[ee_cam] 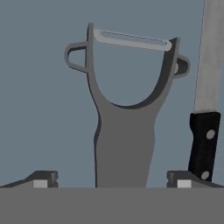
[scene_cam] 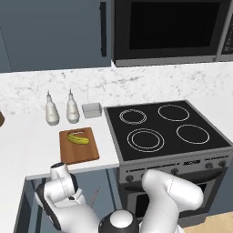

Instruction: Place the appropriate cutting tool for cutting the cucumber skin on the cutting board.

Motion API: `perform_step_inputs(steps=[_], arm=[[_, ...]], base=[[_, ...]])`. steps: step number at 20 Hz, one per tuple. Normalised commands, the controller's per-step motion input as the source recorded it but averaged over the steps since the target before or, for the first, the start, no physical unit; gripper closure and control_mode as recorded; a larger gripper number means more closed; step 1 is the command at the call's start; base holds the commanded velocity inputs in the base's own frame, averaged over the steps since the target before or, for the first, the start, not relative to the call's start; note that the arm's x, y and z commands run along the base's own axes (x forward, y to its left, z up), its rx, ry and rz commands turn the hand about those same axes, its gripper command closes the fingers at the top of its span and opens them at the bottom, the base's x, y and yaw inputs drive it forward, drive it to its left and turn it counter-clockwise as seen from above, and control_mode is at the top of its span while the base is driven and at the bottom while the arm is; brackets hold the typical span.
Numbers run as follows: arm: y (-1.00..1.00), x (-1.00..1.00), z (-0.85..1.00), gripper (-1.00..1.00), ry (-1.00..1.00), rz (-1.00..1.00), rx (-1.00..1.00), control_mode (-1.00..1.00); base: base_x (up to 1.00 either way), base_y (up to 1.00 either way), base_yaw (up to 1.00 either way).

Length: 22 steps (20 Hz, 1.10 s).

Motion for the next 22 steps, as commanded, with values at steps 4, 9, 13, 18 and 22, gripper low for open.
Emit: perform_step_inputs(steps=[4, 9, 13, 18, 22], arm=[[-0.08, -0.08, -0.07, -1.00, 0.00, 0.00, 0.00, -1.00], [-0.14, -0.22, -0.05, -1.00, 0.00, 0.00, 0.00, -1.00], [-0.13, -0.23, -0.01, -1.00, 0.00, 0.00, 0.00, -1.00], [0.00, -0.01, 0.00, -1.00, 0.00, 0.00, 0.00, -1.00], [0.00, 0.00, 0.00, -1.00, 0.00, 0.00, 0.00, -1.00]], base=[[0.00, 0.00, 0.00], [0.00, 0.00, 0.00], [0.00, 0.00, 0.00], [0.00, 0.00, 0.00], [0.00, 0.00, 0.00]])
